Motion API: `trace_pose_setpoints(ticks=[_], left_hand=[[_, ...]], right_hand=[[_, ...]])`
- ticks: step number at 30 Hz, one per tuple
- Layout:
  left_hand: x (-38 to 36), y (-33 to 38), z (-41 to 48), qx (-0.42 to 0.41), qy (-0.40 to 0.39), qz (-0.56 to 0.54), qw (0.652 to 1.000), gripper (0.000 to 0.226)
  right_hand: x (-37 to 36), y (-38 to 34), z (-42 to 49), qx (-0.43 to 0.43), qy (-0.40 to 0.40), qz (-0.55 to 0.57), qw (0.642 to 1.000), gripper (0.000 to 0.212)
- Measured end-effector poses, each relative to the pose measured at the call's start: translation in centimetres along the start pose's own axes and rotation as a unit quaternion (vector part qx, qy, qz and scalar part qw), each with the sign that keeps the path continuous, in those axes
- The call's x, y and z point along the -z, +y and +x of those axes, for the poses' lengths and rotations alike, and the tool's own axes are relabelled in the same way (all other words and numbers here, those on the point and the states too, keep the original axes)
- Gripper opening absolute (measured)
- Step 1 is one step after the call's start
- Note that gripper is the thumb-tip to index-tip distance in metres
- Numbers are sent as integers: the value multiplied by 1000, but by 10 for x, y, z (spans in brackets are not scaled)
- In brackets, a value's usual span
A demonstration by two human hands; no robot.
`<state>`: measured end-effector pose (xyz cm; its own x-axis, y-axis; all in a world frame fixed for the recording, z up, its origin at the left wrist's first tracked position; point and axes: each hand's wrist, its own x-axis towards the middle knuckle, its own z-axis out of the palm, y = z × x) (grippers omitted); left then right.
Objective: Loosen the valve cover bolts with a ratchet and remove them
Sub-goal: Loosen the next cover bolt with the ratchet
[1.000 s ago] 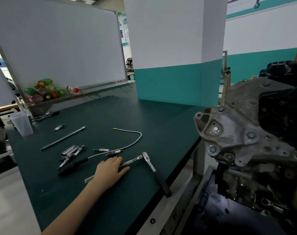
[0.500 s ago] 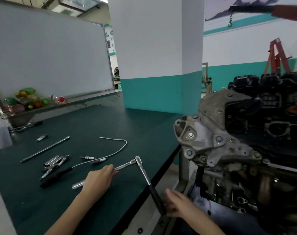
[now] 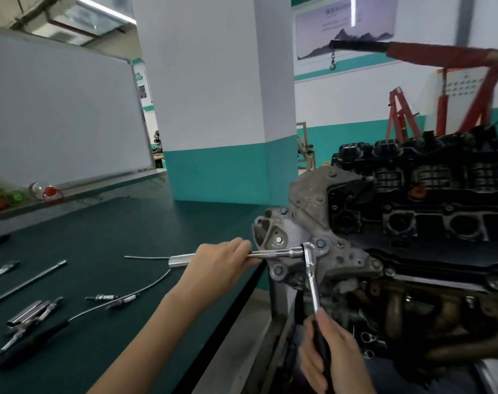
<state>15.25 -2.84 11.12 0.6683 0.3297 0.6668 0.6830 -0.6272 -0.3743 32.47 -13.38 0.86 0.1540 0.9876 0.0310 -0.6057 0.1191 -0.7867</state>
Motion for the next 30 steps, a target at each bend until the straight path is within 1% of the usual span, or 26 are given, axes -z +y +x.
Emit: trace_pose_setpoints(ticks=[2, 6, 8, 10, 11, 12, 13, 15, 17, 20, 22, 26, 30], left_hand=[[6, 18, 35, -36, -1, -45, 998, 29], [15, 55, 96, -87, -11, -131, 988, 25], [21, 67, 119, -107, -6, -170, 980, 29], [22, 70, 134, -97, -3, -182, 979, 37], [20, 70, 138, -78, 0, -192, 978, 33], [18, 71, 139, -53, -3, -204, 978, 24], [13, 71, 140, -27, -13, -210, 977, 15], [2, 79, 140, 6, -47, -195, 980, 18], [-12, 89, 137, 8, -71, -167, 983, 21], [-31, 98, 129, 11, -105, -140, 985, 19], [-40, 102, 124, 12, -125, -139, 982, 19], [-47, 110, 115, 17, -150, -170, 974, 18], [-53, 120, 104, 21, -170, -206, 963, 20]], right_hand=[[11, -19, -7, 38, 26, 27, 999, 38], [35, -58, -16, 114, 46, 70, 990, 39], [47, -77, -20, 140, 53, 85, 985, 38], [62, -91, -23, 158, 63, 89, 981, 38], [71, -97, -25, 166, 69, 82, 980, 39], [80, -101, -26, 173, 74, 71, 980, 40], [90, -105, -28, 178, 80, 55, 979, 41], [108, -109, -31, 185, 84, 15, 979, 44], [124, -111, -34, 190, 81, -31, 978, 46], [140, -115, -38, 185, 78, -127, 971, 46], [147, -123, -40, 188, 77, -202, 958, 46], [154, -148, -43, 191, 72, -333, 921, 46], [152, -171, -47, 170, 61, -379, 908, 46]])
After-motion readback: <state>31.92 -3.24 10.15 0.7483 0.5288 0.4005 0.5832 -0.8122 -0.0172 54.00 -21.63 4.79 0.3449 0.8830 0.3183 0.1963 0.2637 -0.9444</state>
